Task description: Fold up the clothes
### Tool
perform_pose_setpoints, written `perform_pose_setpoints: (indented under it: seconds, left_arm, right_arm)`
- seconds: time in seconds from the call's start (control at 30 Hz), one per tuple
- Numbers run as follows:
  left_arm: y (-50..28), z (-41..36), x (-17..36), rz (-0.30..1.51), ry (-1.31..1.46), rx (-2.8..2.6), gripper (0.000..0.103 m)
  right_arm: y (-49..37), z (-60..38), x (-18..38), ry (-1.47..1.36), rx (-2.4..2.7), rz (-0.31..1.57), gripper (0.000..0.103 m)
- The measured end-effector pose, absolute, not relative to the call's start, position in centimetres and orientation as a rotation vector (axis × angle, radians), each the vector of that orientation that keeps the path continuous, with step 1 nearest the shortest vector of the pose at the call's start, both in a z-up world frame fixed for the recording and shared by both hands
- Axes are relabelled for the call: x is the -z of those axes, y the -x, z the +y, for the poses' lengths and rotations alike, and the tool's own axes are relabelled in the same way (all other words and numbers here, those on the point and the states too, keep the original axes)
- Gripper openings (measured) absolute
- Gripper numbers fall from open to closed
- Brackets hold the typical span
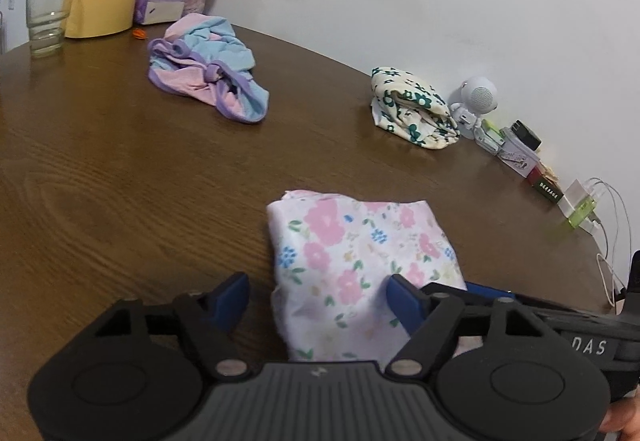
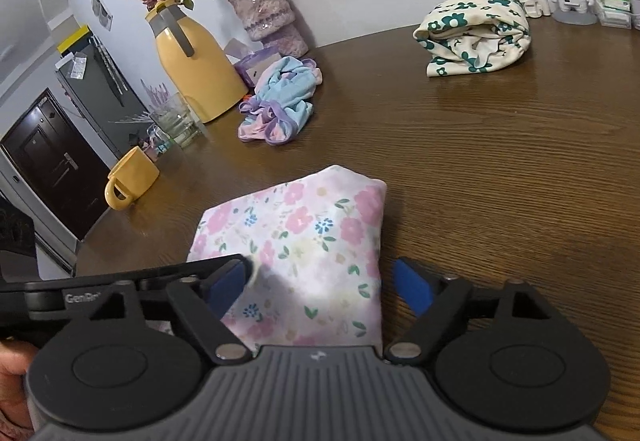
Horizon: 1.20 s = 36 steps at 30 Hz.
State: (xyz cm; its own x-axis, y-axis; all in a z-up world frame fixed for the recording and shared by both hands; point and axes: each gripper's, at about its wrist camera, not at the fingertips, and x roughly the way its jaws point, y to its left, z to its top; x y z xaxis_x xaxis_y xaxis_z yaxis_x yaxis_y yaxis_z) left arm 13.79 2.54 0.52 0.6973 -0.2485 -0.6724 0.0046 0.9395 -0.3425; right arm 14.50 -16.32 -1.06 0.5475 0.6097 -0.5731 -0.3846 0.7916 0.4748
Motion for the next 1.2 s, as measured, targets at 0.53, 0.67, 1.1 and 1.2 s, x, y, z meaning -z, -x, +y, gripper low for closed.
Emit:
perform_pose_setpoints:
  seconds: [0.53,0.67,1.1,1.2]
  left_arm:
    - [-14.4,4.2,0.3,0.775,0.464,0.23,0.049]
    - [-14.3,4.3,0.6,0.768,0.49,0.251,0.038]
    - [-14.8,5.4,2.4,0.758,0.654,0.365,0.014]
    - [-15.1,5.5,2.1,0.744,0.673,0.4,0.013]
  right_arm:
    - [-15.6,-18.4,2.3,-0.495,-0.619,0.833,0.048]
    - [-15.7,-18.5,2.4,-0.506,-0.616,0.836,0.044]
    - [-14.3,-17.6,2.1,-0.47,-0.542,0.812,0.018]
    - [-14.2,-17.8,1.5,-0.478,-0.526,0.805,0.016]
